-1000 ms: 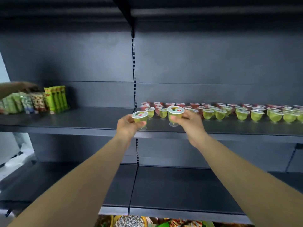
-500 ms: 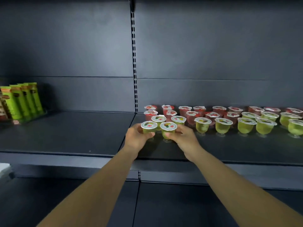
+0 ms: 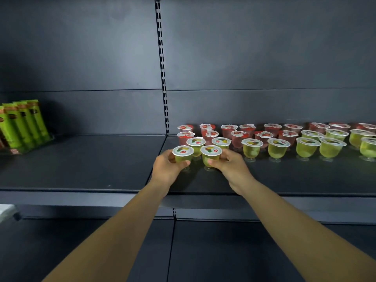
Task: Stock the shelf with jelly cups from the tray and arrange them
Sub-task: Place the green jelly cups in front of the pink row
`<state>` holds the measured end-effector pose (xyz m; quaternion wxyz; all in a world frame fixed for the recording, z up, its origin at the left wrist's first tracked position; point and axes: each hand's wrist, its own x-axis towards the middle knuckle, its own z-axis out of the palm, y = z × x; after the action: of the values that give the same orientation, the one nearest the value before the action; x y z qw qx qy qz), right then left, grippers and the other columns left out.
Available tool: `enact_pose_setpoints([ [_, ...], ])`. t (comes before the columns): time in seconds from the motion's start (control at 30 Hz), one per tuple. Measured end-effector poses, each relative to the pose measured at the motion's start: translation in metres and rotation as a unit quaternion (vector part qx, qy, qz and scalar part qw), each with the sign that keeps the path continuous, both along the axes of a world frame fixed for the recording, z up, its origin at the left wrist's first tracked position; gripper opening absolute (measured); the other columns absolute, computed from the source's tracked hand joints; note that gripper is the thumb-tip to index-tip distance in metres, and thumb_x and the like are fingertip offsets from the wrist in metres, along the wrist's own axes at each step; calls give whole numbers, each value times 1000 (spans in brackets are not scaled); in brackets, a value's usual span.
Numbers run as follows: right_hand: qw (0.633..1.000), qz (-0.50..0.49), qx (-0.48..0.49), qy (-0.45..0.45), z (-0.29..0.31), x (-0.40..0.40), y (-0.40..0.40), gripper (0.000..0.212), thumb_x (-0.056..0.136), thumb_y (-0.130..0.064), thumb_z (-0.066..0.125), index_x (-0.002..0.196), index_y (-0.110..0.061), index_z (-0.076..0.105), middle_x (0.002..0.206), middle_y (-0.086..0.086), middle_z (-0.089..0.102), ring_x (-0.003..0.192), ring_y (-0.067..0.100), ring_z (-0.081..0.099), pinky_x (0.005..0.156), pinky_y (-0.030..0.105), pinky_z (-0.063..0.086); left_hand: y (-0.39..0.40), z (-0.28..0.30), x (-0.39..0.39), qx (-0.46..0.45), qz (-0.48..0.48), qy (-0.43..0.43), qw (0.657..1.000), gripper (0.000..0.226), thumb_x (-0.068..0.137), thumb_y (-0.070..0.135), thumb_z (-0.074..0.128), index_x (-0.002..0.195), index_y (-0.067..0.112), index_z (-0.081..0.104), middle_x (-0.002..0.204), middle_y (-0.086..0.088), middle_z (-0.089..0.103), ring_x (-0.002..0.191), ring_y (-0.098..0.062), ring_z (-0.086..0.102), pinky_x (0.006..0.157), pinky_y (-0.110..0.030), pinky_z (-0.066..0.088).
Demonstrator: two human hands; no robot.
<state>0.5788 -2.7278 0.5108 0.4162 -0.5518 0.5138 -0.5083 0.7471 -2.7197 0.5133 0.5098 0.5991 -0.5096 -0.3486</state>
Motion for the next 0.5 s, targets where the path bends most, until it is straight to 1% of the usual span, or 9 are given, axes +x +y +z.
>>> enact_pose_setpoints([
  [0.07, 1000, 4, 1, -15, 2, -1, 4, 34, 83, -5, 70, 116, -13, 64, 112, -4, 67, 105, 14, 60, 96, 29, 45, 3, 3, 0, 11, -7, -20, 1000, 49, 76, 12, 77, 121, 12, 59, 114, 0, 66, 103, -18, 60, 92, -29, 46],
  [0.13, 1000, 12, 0, -13, 4, -6, 10, 33, 82, -3, 70, 114, -10, 64, 109, -2, 68, 104, 14, 61, 94, 27, 44, 10, 9, 0, 33, -26, -60, 997, 46, 77, 15, 76, 119, 12, 59, 115, 0, 64, 104, -17, 57, 89, -26, 41],
  [0.2, 999, 10, 0, 34, 9, -18, 18, 38, 83, -6, 70, 119, -9, 61, 113, 0, 65, 107, 15, 59, 94, 26, 43, 22, 20, 0, 58, -51, -123, 989, 41, 81, 21, 73, 119, 12, 60, 114, 1, 61, 105, -17, 54, 88, -25, 37],
  [0.27, 993, 4, 6, 118, 19, -36, 32, 48, 85, -16, 70, 129, -9, 53, 123, 2, 59, 111, 16, 55, 93, 27, 42, 42, 38, 0, 84, -77, -212, 971, 36, 85, 26, 68, 117, 11, 62, 113, 2, 59, 104, -18, 52, 85, -25, 35],
  [0.33, 974, 9, 12, 227, 34, -57, 49, 58, 87, -30, 67, 137, -12, 44, 128, 4, 57, 115, 20, 53, 95, 31, 42, 66, 60, -3, 114, -113, -334, 929, 36, 89, 30, 62, 119, 9, 61, 122, -4, 58, 111, -23, 53, 88, -27, 36],
  [0.4, 937, 32, 9, 347, 50, -78, 71, 59, 89, -38, 63, 138, -13, 42, 130, 7, 55, 119, 23, 51, 98, 35, 42, 95, 81, -12, 130, -126, -451, 874, 39, 92, 30, 58, 124, 8, 56, 131, -8, 54, 119, -25, 50, 93, -28, 37],
  [0.43, 915, 42, 3, 402, 58, -88, 85, 58, 89, -39, 62, 137, -12, 43, 132, 8, 53, 120, 24, 50, 99, 35, 41, 110, 90, -17, 128, -123, -493, 852, 42, 92, 32, 58, 126, 8, 54, 133, -8, 52, 120, -26, 49, 93, -29, 37],
  [0.5, 871, 49, -24, 489, 73, -105, 117, 55, 88, -40, 63, 133, -13, 48, 135, 6, 50, 121, 24, 49, 98, 34, 41, 135, 102, -28, 116, -109, -542, 825, 53, 88, 36, 63, 131, 8, 47, 136, -6, 49, 123, -26, 47, 95, -31, 38],
])
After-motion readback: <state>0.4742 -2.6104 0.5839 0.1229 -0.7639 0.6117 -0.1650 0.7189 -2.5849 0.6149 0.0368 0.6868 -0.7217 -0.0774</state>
